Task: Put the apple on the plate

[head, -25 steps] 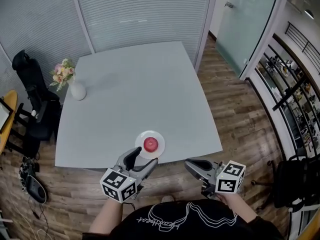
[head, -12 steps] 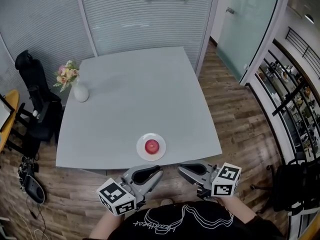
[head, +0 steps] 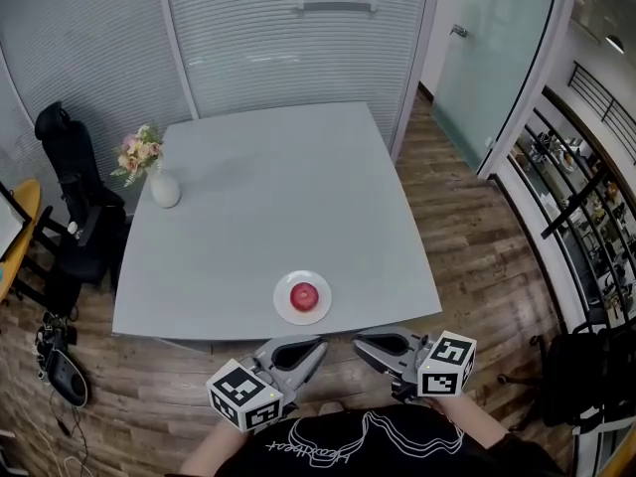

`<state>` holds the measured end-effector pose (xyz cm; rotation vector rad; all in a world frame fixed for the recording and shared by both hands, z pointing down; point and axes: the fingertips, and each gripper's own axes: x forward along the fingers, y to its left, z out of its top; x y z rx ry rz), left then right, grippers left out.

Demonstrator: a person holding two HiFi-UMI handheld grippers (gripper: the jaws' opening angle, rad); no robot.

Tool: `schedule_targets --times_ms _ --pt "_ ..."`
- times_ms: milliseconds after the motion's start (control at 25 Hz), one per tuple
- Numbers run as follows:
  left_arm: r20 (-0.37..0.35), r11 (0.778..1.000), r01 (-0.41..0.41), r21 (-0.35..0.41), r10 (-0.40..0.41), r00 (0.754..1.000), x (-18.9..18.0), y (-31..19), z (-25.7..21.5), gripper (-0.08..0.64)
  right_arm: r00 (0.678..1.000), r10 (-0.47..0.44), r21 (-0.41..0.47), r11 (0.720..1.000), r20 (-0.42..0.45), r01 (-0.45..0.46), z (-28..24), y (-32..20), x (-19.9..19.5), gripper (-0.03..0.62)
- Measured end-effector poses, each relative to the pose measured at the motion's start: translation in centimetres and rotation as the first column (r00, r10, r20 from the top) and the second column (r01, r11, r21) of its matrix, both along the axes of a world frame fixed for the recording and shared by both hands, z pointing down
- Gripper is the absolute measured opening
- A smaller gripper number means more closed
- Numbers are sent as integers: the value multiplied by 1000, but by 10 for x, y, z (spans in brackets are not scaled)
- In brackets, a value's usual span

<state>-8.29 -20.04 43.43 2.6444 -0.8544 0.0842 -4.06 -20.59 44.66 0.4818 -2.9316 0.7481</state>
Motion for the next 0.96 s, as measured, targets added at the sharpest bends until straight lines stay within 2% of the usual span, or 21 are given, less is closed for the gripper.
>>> schedule_targets --times_ms 160,520,960 --pt "-19 1000 5 0 -5 1000 0 1 -4 14 1000 -1 6 1000 -8 1 -3 0 1 8" --pt "2 1000 3 25 -3 1000 1 8 -8 14 1000 1 28 1000 3 -1 -7 5 0 8" --pt "19 1000 -12 26 12 1000 22 18 -7 14 999 51 14 999 13 -52 -3 18 26 8"
